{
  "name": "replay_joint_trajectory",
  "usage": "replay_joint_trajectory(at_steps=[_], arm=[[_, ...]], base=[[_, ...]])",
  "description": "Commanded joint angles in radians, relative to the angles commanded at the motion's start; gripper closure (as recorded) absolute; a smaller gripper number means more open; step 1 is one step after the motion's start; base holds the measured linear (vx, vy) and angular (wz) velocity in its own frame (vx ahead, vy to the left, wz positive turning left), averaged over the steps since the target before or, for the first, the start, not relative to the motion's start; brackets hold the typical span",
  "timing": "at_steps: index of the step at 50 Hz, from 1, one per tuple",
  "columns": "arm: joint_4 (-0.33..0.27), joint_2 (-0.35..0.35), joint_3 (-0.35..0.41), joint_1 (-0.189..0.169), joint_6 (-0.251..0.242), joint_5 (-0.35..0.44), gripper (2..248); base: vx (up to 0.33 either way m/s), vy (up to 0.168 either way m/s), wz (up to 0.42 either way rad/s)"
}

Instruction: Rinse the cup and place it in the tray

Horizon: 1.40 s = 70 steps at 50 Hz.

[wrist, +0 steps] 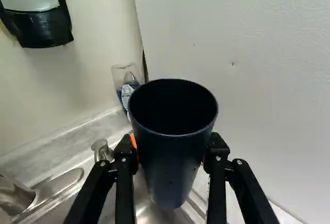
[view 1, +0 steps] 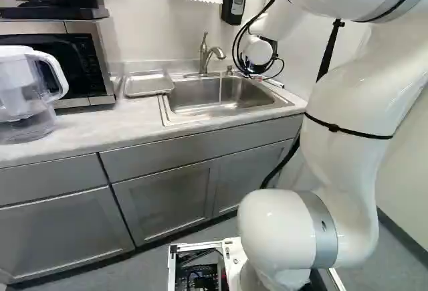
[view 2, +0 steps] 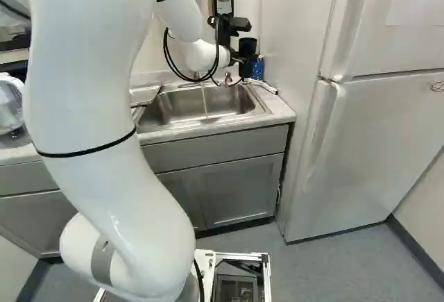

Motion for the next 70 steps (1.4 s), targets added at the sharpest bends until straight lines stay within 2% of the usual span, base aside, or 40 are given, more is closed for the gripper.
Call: replay_joint_trajectory(at_steps=[31,34,43,70], arm=[[-0.206,-0.018,-0.02,-0.038,0.0,-0.051,124],[-0.226,-0.019,-0.021,-0.043,0.011,-0.056,124],[-0.287,-0.024,-0.027,-0.053,0.087,-0.074,124],[-0.509,-0.027,-0.03,-0.059,0.368,-0.128,124]], base=[[0.0,0.0,0.0],[0.0,0.0,0.0],[0.0,0.0,0.0],[0.0,0.0,0.0]])
